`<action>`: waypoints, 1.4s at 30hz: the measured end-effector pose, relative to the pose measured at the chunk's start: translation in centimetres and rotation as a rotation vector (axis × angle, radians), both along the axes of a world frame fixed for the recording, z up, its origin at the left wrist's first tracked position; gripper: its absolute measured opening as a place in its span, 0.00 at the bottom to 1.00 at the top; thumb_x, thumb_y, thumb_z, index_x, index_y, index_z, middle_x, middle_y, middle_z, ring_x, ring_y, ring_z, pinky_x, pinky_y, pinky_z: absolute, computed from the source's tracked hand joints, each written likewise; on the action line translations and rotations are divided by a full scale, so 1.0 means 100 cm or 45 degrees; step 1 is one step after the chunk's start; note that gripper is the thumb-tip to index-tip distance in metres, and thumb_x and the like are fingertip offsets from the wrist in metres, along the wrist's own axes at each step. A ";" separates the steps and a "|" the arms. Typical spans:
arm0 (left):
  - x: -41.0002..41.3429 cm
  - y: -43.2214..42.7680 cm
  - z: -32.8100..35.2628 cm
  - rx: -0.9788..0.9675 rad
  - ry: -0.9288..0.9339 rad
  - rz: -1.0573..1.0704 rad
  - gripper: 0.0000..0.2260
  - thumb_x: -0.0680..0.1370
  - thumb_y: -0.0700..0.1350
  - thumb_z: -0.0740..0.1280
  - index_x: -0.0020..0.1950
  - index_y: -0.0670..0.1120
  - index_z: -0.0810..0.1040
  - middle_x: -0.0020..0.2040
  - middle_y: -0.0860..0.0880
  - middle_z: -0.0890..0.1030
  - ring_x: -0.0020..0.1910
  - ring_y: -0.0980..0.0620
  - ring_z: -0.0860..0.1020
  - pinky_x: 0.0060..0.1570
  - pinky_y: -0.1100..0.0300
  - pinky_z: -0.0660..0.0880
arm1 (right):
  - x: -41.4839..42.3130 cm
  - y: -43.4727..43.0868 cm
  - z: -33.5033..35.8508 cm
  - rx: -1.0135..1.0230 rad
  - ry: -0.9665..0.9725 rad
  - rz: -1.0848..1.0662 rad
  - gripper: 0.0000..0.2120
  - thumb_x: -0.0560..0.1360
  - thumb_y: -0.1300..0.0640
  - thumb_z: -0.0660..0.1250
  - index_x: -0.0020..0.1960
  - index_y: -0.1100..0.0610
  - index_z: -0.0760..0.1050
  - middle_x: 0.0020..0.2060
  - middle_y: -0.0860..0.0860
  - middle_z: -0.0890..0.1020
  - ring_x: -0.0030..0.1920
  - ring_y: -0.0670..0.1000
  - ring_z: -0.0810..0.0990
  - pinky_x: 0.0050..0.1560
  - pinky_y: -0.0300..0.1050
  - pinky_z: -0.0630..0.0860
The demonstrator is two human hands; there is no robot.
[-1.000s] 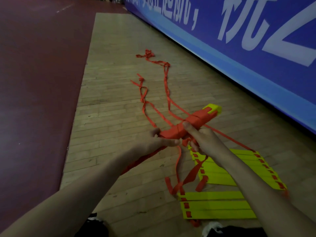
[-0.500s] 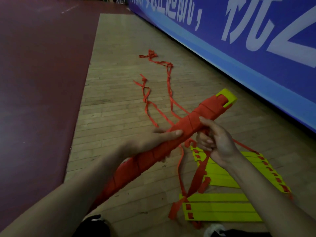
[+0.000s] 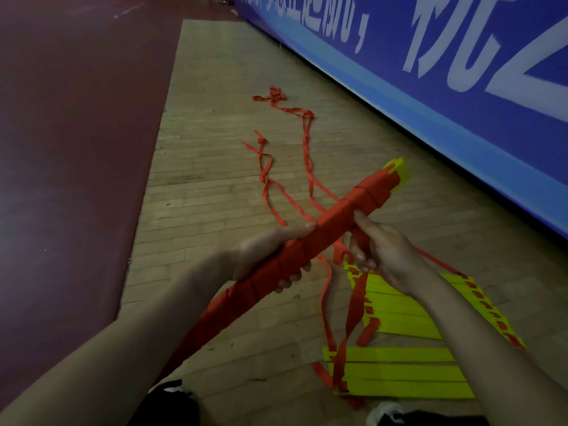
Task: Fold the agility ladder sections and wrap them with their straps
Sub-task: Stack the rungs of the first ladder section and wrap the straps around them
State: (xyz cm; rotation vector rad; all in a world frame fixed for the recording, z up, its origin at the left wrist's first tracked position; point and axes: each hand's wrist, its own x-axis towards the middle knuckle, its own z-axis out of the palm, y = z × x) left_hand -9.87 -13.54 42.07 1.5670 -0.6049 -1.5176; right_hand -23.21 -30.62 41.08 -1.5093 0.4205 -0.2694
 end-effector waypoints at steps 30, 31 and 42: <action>-0.012 -0.010 -0.002 -0.092 -1.289 0.157 0.25 0.69 0.67 0.68 0.56 0.49 0.77 0.47 0.46 0.82 0.44 0.49 0.80 0.47 0.51 0.78 | 0.008 0.012 -0.004 0.376 -0.051 -0.331 0.13 0.76 0.51 0.66 0.34 0.54 0.71 0.20 0.47 0.61 0.18 0.43 0.58 0.19 0.36 0.52; -0.009 -0.008 0.002 -0.101 -1.073 0.117 0.25 0.71 0.67 0.66 0.56 0.48 0.78 0.47 0.43 0.83 0.43 0.48 0.81 0.44 0.53 0.79 | 0.007 0.013 -0.003 0.347 -0.068 -0.298 0.14 0.76 0.51 0.66 0.34 0.54 0.71 0.20 0.48 0.61 0.18 0.43 0.58 0.20 0.36 0.53; 0.016 0.011 0.002 -0.059 0.167 -0.208 0.33 0.76 0.66 0.53 0.56 0.36 0.76 0.37 0.40 0.78 0.30 0.48 0.78 0.33 0.58 0.77 | 0.002 0.008 0.006 0.325 -0.221 -0.101 0.16 0.72 0.44 0.63 0.33 0.55 0.72 0.19 0.49 0.62 0.20 0.45 0.57 0.25 0.42 0.53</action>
